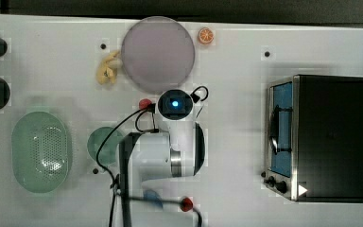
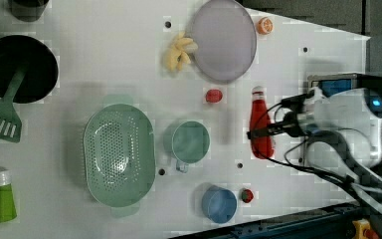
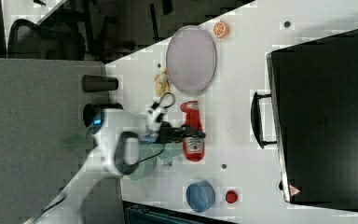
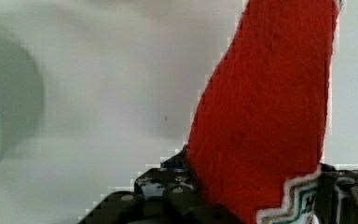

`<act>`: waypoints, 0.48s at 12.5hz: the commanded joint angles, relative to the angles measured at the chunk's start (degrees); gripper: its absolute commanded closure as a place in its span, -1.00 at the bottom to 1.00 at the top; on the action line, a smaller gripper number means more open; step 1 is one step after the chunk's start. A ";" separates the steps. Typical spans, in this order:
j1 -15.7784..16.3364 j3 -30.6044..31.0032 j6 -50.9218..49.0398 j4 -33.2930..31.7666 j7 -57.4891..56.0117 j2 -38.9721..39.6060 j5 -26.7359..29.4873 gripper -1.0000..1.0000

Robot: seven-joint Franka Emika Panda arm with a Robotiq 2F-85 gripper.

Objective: Pick Ketchup from the table and place it in strainer.

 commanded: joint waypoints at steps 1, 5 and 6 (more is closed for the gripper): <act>0.56 3.69 -6.84 6.24 0.95 -12.08 0.16 -0.25; 2.74 10.29 -14.70 9.77 12.31 -16.72 1.39 -0.25; 3.34 12.55 -14.46 10.20 16.99 -16.20 2.92 -0.25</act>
